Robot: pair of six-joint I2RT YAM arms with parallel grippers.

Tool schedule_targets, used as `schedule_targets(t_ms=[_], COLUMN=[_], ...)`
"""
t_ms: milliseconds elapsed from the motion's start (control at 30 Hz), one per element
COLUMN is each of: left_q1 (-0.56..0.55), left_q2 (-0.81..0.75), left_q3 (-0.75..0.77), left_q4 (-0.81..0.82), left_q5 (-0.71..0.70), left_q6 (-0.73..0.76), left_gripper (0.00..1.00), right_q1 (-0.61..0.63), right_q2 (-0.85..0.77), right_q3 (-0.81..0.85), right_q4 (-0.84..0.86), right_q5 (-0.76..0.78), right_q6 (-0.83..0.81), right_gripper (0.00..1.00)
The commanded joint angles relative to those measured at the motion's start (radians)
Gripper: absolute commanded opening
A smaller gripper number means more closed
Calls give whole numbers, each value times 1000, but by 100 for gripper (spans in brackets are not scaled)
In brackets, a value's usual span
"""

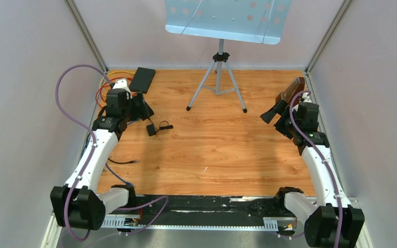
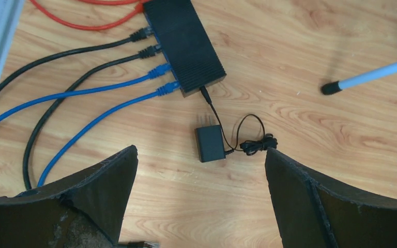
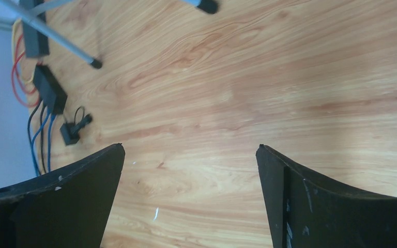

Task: Pull the plug from the switch port
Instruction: Move the switch port to the center of the board.

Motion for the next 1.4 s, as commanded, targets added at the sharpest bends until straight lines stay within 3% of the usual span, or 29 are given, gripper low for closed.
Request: schedule_targets(t_ms=[0,133,233,433,633,767,900,1000,1167,1367], left_q1=[0,0,0,0,-1,0,1,2,2,2], left_q2=[-142,-184,-201,-218,-188,-135,-58,-12,36,190], left_q3=[-8,23,35,19,7,2,33,47,18,35], left_q4=[97,18,-73,-130,-150,-176,-242,-258,-250,-252], left_q5=[-116,-52,-46,10,109,91,48,90,131,172], left_q6=[-111,-42,-50,-40,-34,-73,-81,-74,-72,-46], left_gripper=[100,100,100,100,100,100,100,100,100,100], right_q1=[42,76,76,78,100,131,137,139,169,303], right_q2=[-18,-37,-72,-117,-114,-73,-16,20,94,153], right_q3=[48,70,38,-12,13,25,38,33,56,85], right_q4=[26,31,101,176,145,103,88,86,84,62], right_q5=[-121,-86,-165,-104,-143,-149,-265,-262,-391,-307], right_q6=[-10,70,81,185,83,67,46,107,19,-41], right_gripper=[100,100,100,100,100,100,100,100,100,100])
